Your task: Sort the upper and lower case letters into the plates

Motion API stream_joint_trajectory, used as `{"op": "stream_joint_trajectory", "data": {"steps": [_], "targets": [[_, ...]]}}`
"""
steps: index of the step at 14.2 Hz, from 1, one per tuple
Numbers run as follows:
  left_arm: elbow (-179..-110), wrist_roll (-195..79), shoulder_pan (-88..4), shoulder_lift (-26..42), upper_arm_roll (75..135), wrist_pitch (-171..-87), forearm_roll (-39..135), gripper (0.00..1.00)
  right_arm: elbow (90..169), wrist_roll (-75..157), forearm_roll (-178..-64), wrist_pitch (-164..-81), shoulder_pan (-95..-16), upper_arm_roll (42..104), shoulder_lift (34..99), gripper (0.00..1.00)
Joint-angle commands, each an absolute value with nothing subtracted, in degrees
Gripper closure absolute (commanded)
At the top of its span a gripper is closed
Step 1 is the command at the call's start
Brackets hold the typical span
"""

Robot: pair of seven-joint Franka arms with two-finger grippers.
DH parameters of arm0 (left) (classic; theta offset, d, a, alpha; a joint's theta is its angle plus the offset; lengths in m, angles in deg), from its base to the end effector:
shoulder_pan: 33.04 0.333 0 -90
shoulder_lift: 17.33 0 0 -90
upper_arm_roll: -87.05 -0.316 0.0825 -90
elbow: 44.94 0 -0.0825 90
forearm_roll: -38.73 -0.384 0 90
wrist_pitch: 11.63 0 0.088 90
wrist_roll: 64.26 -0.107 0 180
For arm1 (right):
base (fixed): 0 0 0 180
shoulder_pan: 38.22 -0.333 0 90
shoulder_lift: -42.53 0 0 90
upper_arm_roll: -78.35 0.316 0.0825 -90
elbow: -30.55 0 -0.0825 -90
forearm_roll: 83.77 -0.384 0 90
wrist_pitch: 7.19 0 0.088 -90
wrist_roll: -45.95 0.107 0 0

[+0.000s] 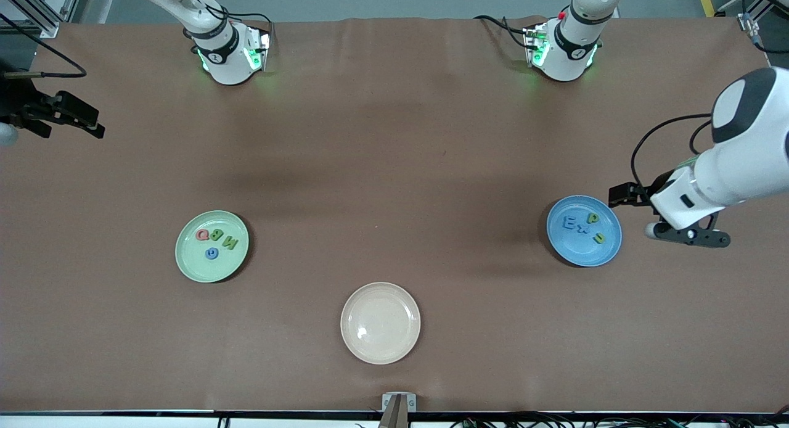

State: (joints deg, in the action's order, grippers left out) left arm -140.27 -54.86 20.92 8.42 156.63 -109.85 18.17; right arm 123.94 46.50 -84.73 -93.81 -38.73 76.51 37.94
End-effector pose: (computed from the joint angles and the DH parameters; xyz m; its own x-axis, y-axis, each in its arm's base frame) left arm 0.6089 -0.0458 0.4734 0.9803 -0.1681 -0.1039 -0.1631 -0.9851 0.0550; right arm 0.5229 -0.0110 0.6348 0.9988 -0.0316 -0.0383 -0.0323 -0.9993 -0.0190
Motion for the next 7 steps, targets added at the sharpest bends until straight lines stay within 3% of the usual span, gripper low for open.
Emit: {"op": "stream_joint_trajectory", "data": {"steps": [1, 7], "targets": [[-140.6, -58.8, 20.5, -1.7, 153.2, -109.4, 23.3, 0.0, 125.4, 45.9, -84.0, -94.1, -38.9, 76.3, 36.5, 0.0], [-141.4, -66.9, 24.7, -13.6, 151.6, -108.6, 39.1, 0.0, 125.4, 45.9, -84.0, -94.0, -38.9, 76.3, 36.5, 0.0]]}}
